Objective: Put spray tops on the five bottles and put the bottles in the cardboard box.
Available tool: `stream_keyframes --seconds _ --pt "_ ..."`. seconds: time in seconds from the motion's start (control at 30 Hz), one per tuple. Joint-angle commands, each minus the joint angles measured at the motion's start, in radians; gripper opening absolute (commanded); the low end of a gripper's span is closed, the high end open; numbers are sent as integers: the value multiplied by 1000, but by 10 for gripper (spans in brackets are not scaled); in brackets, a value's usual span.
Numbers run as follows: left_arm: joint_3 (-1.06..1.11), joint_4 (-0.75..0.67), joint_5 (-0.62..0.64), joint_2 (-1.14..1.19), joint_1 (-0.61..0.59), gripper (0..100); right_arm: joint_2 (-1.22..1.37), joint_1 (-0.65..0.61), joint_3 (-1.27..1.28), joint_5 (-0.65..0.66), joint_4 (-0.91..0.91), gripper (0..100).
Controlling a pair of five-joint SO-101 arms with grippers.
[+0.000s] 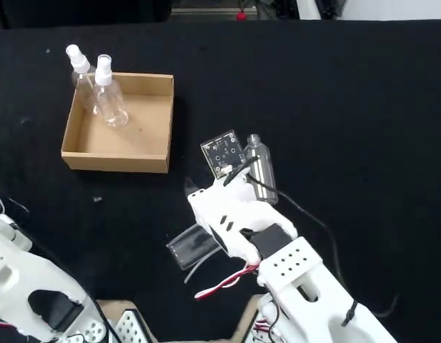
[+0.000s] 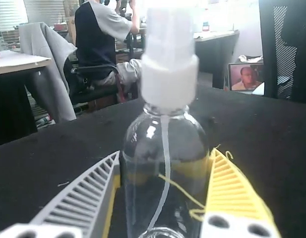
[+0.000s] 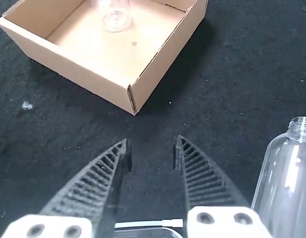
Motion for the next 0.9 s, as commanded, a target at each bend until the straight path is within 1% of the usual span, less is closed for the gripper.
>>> stream_keyframes --seconds 0.0,0.27,0.53,0.57,0.73,0.8,0.87 --pt "-35 -11 -2 -12 -12 257 -33 -11 -7 0 -26 141" --pt "-39 -14 -2 -23 -13 257 -33 -11 -7 0 -26 141" --pt "28 -6 -2 -176 -2 258 -33 -11 -8 0 -26 141" --pt "27 15 -2 -189 -2 258 -33 -11 -8 0 -26 141" --pt "-39 209 -2 -219 -13 258 -33 -11 -8 0 -26 141" --pt "-58 250 -2 -221 -22 258 -33 -11 -8 0 -26 141" --pt "-64 250 -2 -219 -25 258 -33 -11 -8 0 -26 141"
